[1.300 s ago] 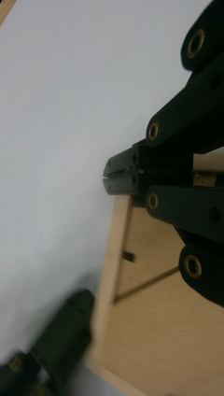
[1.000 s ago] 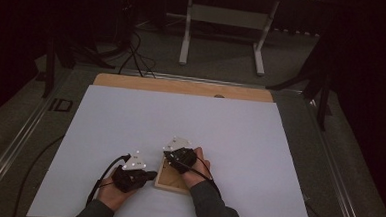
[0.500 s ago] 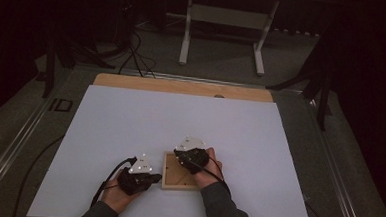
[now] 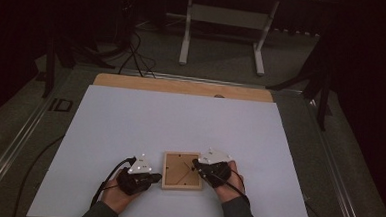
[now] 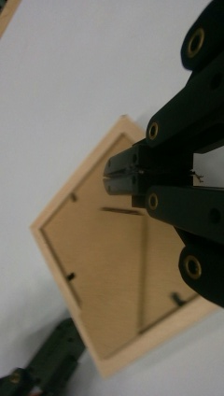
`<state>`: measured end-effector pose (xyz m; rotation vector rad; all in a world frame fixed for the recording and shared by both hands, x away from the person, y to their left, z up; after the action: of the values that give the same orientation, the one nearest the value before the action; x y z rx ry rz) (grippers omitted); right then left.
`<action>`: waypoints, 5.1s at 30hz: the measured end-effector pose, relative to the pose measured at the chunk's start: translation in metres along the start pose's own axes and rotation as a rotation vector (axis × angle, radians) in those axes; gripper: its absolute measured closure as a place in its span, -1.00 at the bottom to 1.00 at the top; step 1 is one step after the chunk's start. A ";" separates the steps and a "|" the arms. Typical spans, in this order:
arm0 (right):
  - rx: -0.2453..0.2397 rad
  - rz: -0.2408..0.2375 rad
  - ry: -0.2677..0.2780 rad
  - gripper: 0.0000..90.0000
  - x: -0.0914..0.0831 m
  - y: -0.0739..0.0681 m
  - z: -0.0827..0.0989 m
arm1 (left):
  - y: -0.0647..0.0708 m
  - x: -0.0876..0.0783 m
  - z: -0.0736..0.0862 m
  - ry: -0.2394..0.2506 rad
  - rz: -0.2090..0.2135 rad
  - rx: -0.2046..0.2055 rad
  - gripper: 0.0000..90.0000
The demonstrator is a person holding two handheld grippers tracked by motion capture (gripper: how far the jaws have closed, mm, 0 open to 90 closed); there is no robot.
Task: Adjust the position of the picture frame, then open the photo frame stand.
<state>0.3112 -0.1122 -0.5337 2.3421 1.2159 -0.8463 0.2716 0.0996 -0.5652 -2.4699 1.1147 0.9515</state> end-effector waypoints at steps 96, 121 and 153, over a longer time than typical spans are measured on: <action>0.099 -0.041 -0.034 0.26 0.020 0.020 0.021 | -0.026 0.036 -0.026 -0.071 -0.081 -0.062 0.19; 0.096 -0.032 0.080 0.35 0.005 0.021 0.003 | -0.019 0.016 -0.029 0.032 -0.083 -0.106 0.09; 0.142 -0.001 0.108 0.89 0.022 0.026 0.005 | -0.025 -0.003 -0.044 0.147 -0.084 -0.161 0.09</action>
<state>0.3405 -0.1164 -0.5505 2.5299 1.2360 -0.8416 0.3085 0.0966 -0.5304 -2.7323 1.0033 0.8788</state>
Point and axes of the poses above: each handheld gripper's, and its own axes: x roughly forward along the jaws, z roughly out of its underside, y roughly to its right, the point moved 5 cm from there along x, roughly forward along the jaws, and after that the axes turned 6 degrees about -z, right-handed, at the moved point
